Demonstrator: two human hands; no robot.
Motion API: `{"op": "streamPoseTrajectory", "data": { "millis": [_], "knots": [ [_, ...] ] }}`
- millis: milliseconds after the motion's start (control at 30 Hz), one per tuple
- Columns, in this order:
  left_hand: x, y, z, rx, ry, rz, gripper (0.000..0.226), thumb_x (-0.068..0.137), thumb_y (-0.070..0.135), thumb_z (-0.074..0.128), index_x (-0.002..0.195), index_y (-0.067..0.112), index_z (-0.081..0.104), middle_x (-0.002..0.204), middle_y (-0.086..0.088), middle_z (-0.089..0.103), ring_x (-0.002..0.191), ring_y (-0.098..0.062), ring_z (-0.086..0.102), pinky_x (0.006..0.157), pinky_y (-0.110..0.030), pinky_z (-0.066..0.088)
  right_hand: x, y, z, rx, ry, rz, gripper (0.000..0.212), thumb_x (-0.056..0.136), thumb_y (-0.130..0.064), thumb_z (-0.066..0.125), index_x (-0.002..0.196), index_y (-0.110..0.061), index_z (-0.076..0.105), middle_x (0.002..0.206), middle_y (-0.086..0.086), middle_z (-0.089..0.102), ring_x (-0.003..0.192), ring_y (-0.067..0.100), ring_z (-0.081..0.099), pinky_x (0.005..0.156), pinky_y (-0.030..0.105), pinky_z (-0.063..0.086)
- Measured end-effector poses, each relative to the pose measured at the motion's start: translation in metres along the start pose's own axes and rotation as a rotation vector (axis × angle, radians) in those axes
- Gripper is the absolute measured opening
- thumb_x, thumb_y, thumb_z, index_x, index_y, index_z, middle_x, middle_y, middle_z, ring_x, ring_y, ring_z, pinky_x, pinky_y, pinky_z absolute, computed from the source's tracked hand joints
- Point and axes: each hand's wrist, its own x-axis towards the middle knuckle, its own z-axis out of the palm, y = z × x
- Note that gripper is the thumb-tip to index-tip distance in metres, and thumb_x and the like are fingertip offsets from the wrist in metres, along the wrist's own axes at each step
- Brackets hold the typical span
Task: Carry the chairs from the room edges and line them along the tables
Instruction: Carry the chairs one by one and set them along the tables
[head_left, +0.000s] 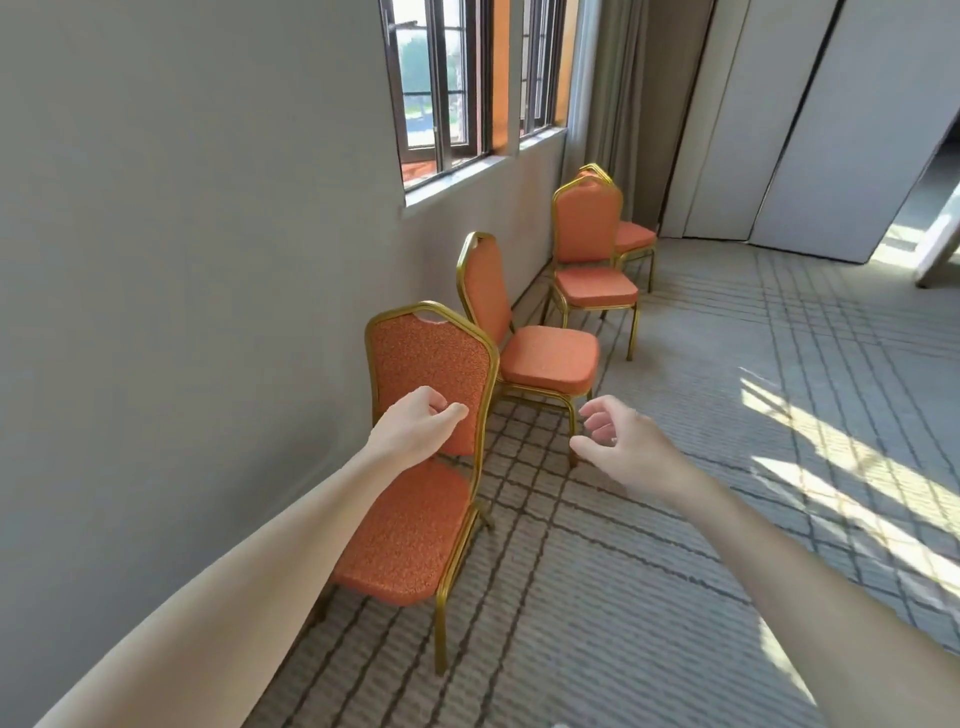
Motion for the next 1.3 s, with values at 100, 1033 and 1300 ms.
{"op": "streamPoseTrajectory", "data": {
  "millis": [100,1033,1300],
  "knots": [
    [0.077,0.024,0.011,-0.002,0.029,-0.050,0.049,0.095,0.055,0.048,0.128,0.020,0.055,0.123,0.003,0.061,0.108,-0.014,0.056,0.092,-0.035,0.049,0.084,0.026,-0.026,-0.038,-0.058,-0.029,0.037,0.089,-0.041,0.067,0.121,-0.028,0.054,0.112,-0.009,0.060,0.104,0.009,0.058,0.090,0.027,0.047],
    [0.627,-0.022,0.067,-0.285,0.361,-0.877,0.058,0.094,0.050,0.048,0.135,0.010,0.044,0.128,-0.009,0.058,0.114,-0.030,0.055,0.086,-0.034,0.041,0.794,0.049,0.010,-0.430,-0.543,-0.709,0.040,0.094,-0.037,0.057,0.131,-0.026,0.045,0.126,-0.005,0.056,0.114,0.013,0.055,0.092,0.035,0.051],
    [0.652,-0.029,0.101,-0.532,0.513,-1.124,0.048,0.082,0.054,0.051,0.109,0.016,0.064,0.103,-0.005,0.067,0.097,-0.025,0.064,0.086,-0.038,0.054,0.919,0.031,0.077,-0.435,-0.858,-1.021,0.044,0.091,-0.033,0.060,0.132,-0.026,0.049,0.127,-0.005,0.056,0.116,0.015,0.056,0.094,0.032,0.048]
  ]
}}
